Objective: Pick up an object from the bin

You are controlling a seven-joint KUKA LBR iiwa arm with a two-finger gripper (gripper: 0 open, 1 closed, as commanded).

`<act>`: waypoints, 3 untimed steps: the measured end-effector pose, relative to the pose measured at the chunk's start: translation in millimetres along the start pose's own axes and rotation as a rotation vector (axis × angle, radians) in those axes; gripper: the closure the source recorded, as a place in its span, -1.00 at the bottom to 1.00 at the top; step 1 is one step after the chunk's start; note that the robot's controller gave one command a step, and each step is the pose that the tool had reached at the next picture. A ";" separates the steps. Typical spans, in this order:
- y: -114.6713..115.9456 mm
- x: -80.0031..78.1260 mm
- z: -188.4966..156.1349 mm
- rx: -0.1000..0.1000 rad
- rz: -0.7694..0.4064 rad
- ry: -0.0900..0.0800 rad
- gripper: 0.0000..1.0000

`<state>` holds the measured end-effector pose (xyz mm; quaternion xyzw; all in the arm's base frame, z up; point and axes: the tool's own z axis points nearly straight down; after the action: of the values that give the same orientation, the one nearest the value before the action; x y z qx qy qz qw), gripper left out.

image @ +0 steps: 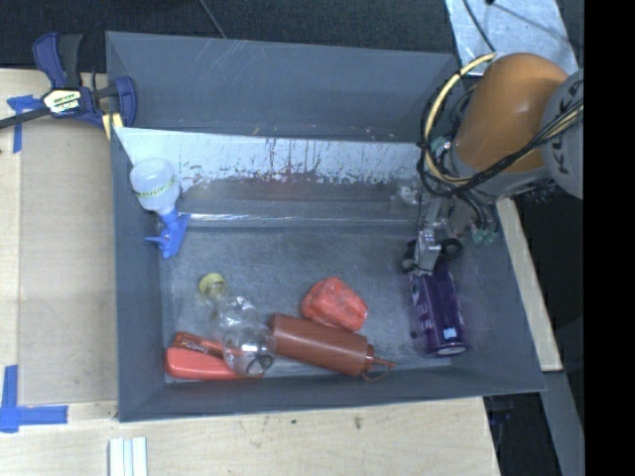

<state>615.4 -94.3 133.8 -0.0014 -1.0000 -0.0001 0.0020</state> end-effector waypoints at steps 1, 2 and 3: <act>0.3 -1.6 -5.2 0.001 -0.002 -0.008 -1.00; 16.3 6.8 39.8 0.002 0.003 -0.014 -1.00; 42.0 -6.4 64.7 0.000 0.013 -0.005 -1.00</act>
Offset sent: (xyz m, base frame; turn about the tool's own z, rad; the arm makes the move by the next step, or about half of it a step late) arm -0.0137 0.0256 -0.0638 0.0039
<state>621.7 -52.3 69.1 -0.0078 -1.0000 0.0000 -0.0002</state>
